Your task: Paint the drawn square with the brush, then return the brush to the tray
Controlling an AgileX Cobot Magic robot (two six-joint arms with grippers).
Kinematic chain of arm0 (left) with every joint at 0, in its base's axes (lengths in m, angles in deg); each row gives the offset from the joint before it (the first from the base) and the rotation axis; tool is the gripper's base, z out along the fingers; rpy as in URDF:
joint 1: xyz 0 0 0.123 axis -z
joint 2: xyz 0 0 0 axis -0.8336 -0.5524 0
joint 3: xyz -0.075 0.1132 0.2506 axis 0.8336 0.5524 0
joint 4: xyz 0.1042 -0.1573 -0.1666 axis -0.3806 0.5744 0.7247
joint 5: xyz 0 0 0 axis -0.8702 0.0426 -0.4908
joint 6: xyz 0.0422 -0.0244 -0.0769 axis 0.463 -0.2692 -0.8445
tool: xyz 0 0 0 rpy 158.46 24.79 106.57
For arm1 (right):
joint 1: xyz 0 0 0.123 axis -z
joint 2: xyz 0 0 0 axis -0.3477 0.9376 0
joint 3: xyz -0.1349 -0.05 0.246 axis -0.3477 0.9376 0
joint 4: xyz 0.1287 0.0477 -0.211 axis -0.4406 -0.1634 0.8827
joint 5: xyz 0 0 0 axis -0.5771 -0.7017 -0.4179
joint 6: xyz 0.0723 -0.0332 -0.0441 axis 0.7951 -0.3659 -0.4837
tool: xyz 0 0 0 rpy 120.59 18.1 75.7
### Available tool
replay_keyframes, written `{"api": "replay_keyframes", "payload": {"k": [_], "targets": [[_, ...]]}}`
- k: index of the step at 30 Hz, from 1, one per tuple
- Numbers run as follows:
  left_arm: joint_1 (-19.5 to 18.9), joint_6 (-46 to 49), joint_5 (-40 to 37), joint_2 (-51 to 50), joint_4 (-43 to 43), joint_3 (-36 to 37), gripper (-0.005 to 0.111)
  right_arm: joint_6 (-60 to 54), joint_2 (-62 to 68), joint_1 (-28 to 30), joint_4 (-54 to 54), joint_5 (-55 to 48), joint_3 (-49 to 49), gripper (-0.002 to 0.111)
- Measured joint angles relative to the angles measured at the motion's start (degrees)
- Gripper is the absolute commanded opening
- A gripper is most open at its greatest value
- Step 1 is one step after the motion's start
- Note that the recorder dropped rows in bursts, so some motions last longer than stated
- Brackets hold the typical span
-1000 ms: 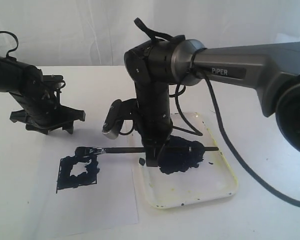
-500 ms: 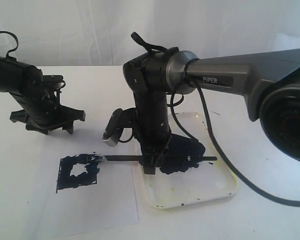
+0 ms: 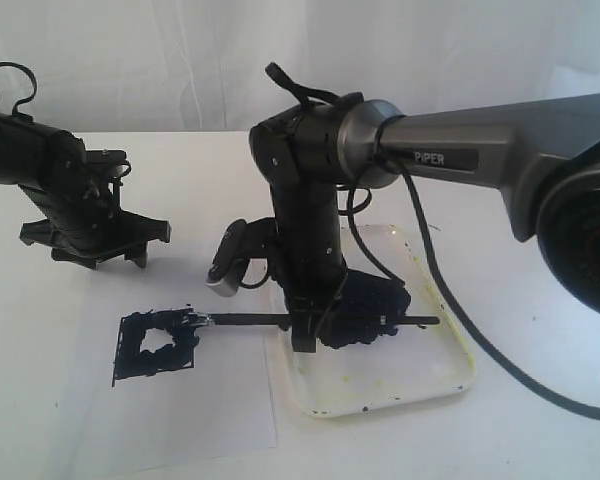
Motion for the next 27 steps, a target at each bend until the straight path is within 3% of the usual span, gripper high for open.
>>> {"api": "replay_keyframes", "payload": {"k": [13, 27], "targets": [[0.0, 0.0, 0.0, 0.0, 0.0, 0.0, 0.068, 0.1, -0.6, -2.6, -0.6, -0.2, 0.0, 0.000], [0.0, 0.0, 0.0, 0.0, 0.0, 0.0, 0.068, 5.8, 1.5, -2.7, 8.1, -0.2, 0.0, 0.000]]}}
